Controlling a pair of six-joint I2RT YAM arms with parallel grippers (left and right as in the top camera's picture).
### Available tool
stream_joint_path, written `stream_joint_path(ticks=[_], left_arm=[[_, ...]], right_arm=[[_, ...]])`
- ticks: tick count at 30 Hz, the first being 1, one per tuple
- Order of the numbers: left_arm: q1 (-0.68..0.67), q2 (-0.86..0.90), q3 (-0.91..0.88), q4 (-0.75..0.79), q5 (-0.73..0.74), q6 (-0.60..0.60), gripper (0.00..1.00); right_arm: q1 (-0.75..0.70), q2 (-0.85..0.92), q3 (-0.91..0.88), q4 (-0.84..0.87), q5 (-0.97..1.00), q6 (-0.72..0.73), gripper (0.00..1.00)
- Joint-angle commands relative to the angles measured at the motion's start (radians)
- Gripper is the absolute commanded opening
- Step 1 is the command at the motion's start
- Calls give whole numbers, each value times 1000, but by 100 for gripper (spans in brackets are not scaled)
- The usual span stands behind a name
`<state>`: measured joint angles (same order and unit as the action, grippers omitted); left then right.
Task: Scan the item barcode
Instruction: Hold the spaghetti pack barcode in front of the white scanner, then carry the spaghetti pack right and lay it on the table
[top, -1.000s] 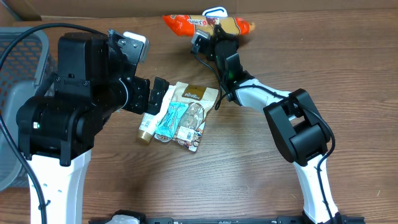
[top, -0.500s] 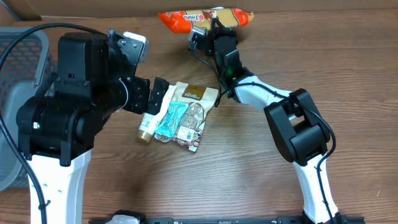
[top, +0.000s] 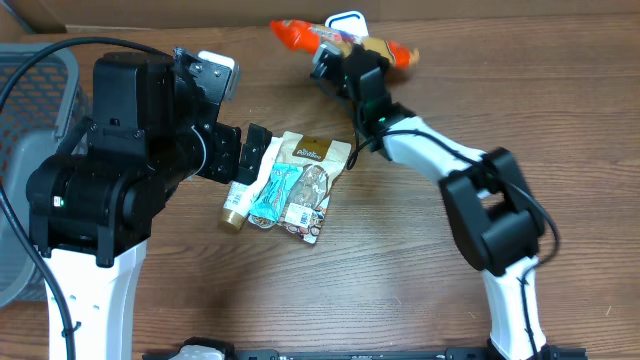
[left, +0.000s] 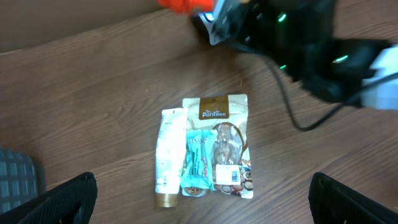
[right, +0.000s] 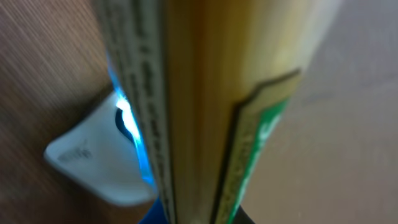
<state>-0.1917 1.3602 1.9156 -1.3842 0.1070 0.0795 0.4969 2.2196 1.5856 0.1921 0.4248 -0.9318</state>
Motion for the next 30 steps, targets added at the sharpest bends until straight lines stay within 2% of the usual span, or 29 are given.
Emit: stream_joint_path(ticks=[1,6,9,11,17,21,24,27,30], left_arm=[[2,6,-2,0,-6,-13,100],[2,6,-2,0,-6,-13,100],[2,6,-2,0,-6,-13,100],[2,6,-2,0,-6,-13,100],[2,6,-2,0,-6,-13,100],[2,6,-2,0,-6,-13,100],[2,6,-2,0,-6,-13,100],[2,6,-2,0,-6,-13,100],[2,6,-2,0,-6,-13,100]], right_arm=[[-51,-351,60,-201,-68,446,4],[-204,-565,60,-602,-452,877,4],[-354,-633,60,-781,-678,1064,4],[-462,-640,60,-881,-807,1118,4],[-745,-574,8,-1103,-1077,1122,4],[-863,-492,-83,-1112,-1164,1123,4],[-919,-425,-182,-1038,-1231,1152,4],[-953,-383,-316,-829,-1269,1293,4],[-970,-379,-451,-608,-1213,1439,4]])
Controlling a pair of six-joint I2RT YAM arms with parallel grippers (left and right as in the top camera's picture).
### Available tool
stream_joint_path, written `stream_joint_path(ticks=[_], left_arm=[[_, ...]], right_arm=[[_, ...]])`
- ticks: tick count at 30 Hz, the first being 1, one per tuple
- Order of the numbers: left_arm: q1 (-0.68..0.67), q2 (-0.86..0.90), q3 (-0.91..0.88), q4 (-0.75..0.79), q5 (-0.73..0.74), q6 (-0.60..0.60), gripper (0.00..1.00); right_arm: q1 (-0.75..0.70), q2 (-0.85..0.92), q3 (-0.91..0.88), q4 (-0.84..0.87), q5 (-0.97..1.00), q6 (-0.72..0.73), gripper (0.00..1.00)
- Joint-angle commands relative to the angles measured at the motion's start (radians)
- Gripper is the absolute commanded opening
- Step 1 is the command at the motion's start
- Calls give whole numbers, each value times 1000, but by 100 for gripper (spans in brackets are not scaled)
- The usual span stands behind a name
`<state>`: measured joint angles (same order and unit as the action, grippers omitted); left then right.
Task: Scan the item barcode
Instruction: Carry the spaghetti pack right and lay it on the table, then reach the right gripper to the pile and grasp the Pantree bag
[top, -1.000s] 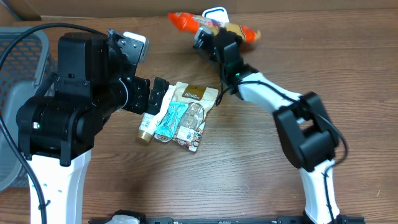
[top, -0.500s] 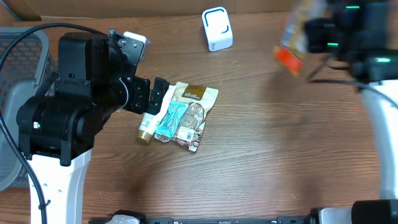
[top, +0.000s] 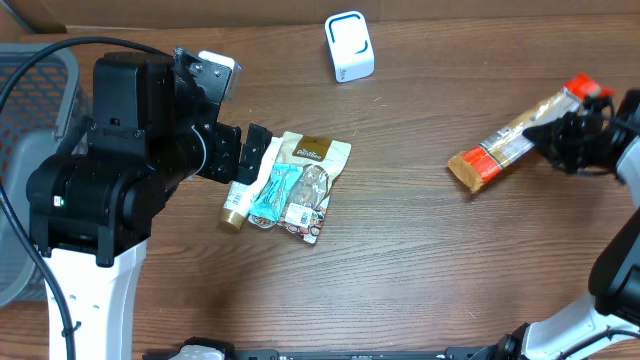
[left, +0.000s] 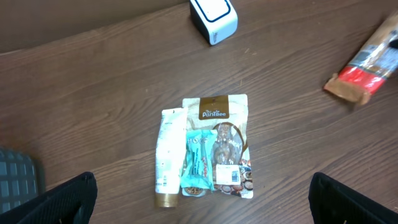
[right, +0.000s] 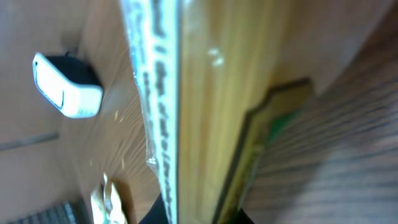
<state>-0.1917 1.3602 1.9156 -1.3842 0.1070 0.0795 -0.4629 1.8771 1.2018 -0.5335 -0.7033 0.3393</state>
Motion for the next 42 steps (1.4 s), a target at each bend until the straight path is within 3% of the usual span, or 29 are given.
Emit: stream_joint_path(ticks=[1,2,4,5,9,15,16,17,21,25,29,33,42], left_arm=[[2,6,-2,0,-6,-13,100],[2,6,-2,0,-6,-13,100],[2,6,-2,0,-6,-13,100],[2,6,-2,0,-6,-13,100],[2,6,-2,0,-6,-13,100],[2,6,-2,0,-6,-13,100],[2,6,-2,0,-6,-13,100],[2,6,-2,0,-6,-13,100],[2,6,-2,0,-6,-13,99],[2,6,-2,0,-6,-13,100],[2,6,-2,0,-6,-13,100],[2,6,-2,0,-6,-13,100],[2,6,-2,0,-6,-13,100]], right_arm=[[-11,-36,-86,143,-67,181,4],[-13,-36,-104,155,-27,185,27],[-13,-37,-105,125,23,176,58],[-15,-42,-104,103,22,165,68],[-17,-66,-63,-15,31,122,79],[11,-151,106,-337,227,5,86],[23,-172,140,-389,255,-7,89],[32,-187,163,-422,269,-8,99],[84,-245,224,-504,237,-8,100],[164,-249,218,-501,55,-48,100],[314,-233,194,-484,44,-86,100],[488,-211,130,-388,63,-63,99],[814,-66,-18,-64,73,160,91]])
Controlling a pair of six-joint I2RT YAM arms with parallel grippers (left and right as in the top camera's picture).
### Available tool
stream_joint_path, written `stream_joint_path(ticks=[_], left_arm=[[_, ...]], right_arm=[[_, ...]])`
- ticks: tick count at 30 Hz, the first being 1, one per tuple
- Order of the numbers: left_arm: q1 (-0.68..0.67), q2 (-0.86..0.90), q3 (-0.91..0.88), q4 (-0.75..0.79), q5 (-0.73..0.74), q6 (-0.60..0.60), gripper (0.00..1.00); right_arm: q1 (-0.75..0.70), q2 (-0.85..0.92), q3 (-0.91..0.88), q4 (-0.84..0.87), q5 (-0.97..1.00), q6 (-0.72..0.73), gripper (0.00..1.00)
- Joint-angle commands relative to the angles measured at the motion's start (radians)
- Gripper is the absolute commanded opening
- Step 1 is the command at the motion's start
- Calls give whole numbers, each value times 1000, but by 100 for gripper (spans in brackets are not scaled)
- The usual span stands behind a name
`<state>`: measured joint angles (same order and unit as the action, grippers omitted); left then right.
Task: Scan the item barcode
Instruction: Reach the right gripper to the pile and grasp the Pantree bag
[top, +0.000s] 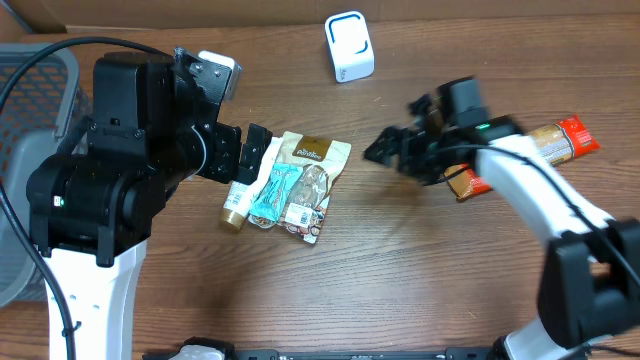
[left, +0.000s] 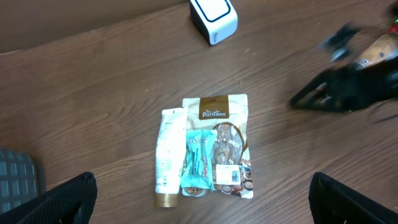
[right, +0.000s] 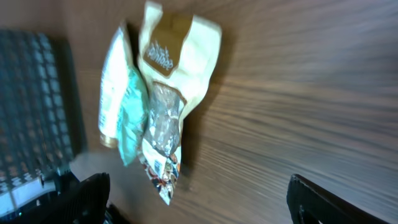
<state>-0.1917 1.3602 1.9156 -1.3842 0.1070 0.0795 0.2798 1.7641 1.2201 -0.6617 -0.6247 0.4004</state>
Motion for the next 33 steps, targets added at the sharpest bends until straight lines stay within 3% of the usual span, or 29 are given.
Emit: stream_joint_path(ticks=[1,7,16,19,22,28,33], left_arm=[[2,6,-2,0,-6,-13,99],[2,6,-2,0,-6,-13,99],[2,6,-2,0,-6,-13,100],[2,6,-2,0,-6,-13,100],[2,6,-2,0,-6,-13,100],[2,6,-2,0,-6,-13,100],[2,6,-2,0,-6,-13,100]], right_arm=[[94,60,-42,92,-6,110,91],[209,161,-68,314,-5,234,89],[306,349,-69,586,32,423,74],[322,378,-69,587,77,468,63],[327,391,-69,589,77,468,38],[313,391,-68,597,34,463,24],[265,369,-67,640,-129,378,12]])
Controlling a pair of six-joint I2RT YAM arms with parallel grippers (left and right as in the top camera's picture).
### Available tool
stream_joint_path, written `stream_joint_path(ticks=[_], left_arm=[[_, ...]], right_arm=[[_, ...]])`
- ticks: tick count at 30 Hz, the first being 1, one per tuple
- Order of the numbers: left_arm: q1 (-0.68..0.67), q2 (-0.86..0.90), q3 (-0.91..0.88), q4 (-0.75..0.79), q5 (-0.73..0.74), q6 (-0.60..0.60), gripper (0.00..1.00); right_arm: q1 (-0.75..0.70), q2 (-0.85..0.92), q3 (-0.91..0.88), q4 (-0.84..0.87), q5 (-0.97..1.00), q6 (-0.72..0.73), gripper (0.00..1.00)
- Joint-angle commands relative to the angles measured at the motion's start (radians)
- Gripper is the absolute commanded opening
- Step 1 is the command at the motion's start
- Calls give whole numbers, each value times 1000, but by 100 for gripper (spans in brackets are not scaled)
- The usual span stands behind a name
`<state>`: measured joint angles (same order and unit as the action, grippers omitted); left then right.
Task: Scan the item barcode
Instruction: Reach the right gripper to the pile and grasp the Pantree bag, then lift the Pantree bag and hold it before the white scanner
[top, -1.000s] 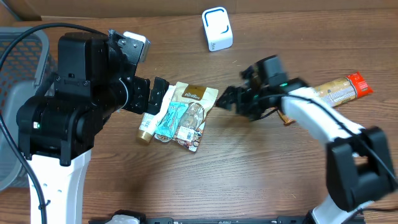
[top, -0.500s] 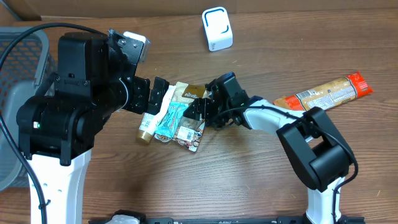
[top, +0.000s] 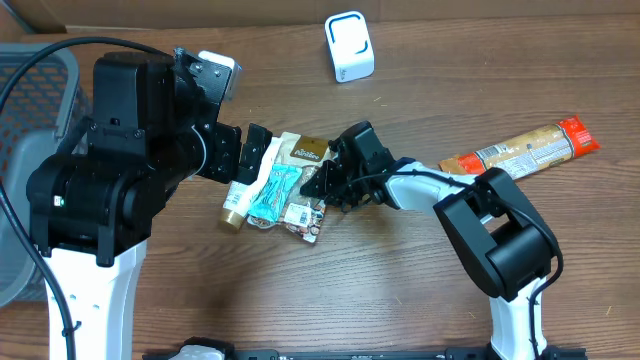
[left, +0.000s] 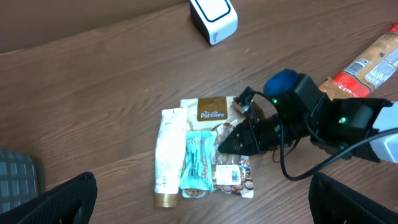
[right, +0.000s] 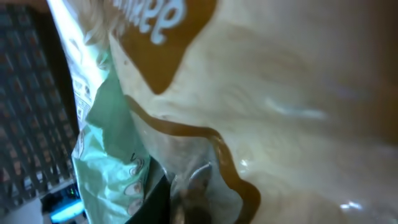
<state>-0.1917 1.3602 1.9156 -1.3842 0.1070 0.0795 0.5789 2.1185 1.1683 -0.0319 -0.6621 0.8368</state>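
The white barcode scanner (top: 348, 45) (left: 213, 14) stands at the back of the table. A cream and brown Pantree pouch (top: 305, 152) (left: 212, 112) (right: 280, 93) lies in the middle. My right gripper (top: 322, 187) (left: 222, 143) (right: 177, 196) is down on the pouch's right side and shut on its clear window part. An orange and tan snack bar (top: 520, 148) (left: 367, 59) lies loose at the right. My left gripper (top: 252, 150) (left: 202, 202) hangs open high over the pile, holding nothing.
A teal bar wrapper (top: 275, 190) (left: 196, 162) and a cream tube (top: 236, 205) (left: 166, 163) lie tight against the pouch's left side. A grey wire basket (top: 30, 120) stands at the far left. The table's back edge runs just behind the scanner.
My right gripper was open in the air to the right of the pouch. It has moved left and down and is now shut on the pouch. The left arm is unchanged.
My right gripper held the orange and tan bar at the scanner. Then it held the bar over the table's right side. After that the bar lay on the table and the gripper was open, nearer the pile. Now it grips the pouch.
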Motion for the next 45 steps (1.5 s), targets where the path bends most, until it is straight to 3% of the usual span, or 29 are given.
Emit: stream_joint_path(ticks=[1,8,16,26,37,41,45], left_arm=[[2,6,-2,0,-6,-13,100],[2,6,-2,0,-6,-13,100],[2,6,-2,0,-6,-13,100],[2,6,-2,0,-6,-13,100],[2,6,-2,0,-6,-13,100],[2,6,-2,0,-6,-13,100],[2,6,-2,0,-6,-13,100]], right_arm=[[-48,-1,-14,10,-122,-82,12],[-188,-198,-14,-43,-339,-219,12],[-311,-435,-14,-106,-331,-238,12],[-314,-625,-12,-136,16,-118,9],[-309,-691,0,-166,171,-81,7],[-278,-690,41,-171,299,-108,7],[-215,-682,138,-249,615,-229,4]])
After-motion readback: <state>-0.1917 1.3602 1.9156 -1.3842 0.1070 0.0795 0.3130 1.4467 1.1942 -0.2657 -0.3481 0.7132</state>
